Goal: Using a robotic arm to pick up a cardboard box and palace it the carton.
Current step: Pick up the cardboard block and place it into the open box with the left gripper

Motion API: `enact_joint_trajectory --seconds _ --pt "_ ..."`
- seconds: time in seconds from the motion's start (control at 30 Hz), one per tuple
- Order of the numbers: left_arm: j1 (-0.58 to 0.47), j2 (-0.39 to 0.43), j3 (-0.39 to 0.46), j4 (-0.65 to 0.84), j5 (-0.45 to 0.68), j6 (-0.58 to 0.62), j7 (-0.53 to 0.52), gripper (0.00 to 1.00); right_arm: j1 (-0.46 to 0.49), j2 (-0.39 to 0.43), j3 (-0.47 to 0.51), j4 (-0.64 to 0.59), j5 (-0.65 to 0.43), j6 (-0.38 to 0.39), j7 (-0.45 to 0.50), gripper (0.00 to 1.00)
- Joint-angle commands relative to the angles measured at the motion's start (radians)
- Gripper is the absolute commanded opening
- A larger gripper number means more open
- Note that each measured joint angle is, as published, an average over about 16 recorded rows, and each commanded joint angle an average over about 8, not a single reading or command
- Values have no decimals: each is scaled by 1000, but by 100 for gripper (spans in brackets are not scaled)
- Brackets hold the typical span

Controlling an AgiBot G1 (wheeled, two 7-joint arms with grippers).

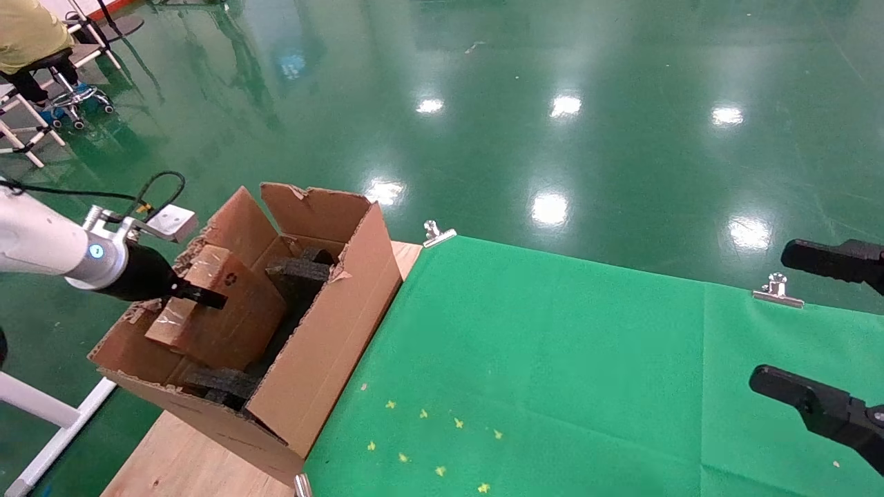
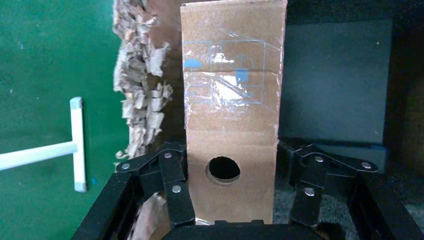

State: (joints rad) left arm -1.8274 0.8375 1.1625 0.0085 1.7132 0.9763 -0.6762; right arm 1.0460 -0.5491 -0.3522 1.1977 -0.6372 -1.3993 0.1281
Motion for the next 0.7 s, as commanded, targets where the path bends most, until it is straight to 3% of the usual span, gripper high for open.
enact_joint_trajectory --seconds 0.03,0.7 --pt "15 4 -4 0 -6 -13 -4 0 0 0 0 0 0 0 0 100" --pt "158 45 -45 -3 -64 -128 -37 0 0 0 0 0 0 0 0 100"
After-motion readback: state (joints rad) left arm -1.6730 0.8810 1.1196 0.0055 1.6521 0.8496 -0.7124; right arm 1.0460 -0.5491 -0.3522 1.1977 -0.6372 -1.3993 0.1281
